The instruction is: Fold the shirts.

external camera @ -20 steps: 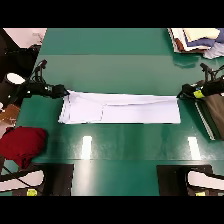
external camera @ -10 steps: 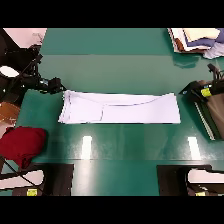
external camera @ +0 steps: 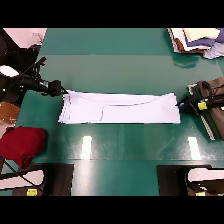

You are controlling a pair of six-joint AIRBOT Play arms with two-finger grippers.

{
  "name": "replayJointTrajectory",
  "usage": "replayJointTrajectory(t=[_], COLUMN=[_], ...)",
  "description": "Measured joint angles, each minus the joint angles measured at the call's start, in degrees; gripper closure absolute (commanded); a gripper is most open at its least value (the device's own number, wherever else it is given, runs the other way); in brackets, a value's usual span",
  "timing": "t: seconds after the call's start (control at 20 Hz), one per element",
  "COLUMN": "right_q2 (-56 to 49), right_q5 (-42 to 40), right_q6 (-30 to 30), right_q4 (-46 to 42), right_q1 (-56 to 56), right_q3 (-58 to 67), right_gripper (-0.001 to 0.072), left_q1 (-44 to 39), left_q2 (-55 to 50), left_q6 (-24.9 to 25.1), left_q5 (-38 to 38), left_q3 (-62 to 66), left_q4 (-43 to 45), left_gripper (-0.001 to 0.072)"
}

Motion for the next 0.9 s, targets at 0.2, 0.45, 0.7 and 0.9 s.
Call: replayJointTrajectory(t=[0.2, 0.45, 0.7, 0.9], right_q2=[-2.40, -1.01, 8.68, 15.78], right_q5=[-0.55, 0.39, 1.25, 2.27], right_q6=[-1.53, -2.71, 1.03, 5.29], right_q4=[-0.26, 0.07, 0.79, 4.31], right_q1=[3.85, 6.03, 7.80, 11.30], right_q3=[0.35, 0.48, 0.74, 5.16], right_gripper=[0.0648, 0.0700, 0.0700, 0.0699], left_q1=[-3.45, -12.68, -23.76, -32.33], left_q2=[0.00, -1.20, -8.44, -16.09], left_q6=[-1.22, -2.45, -4.28, -6.14], left_q5=[-0.11, 3.43, 5.75, 6.62], left_q3=[0.00, 1.16, 7.93, 15.21], left_q4=[0.04, 0.09, 0.07, 0.02], left_gripper=[0.0684, 0.0684, 0.0684, 0.0683])
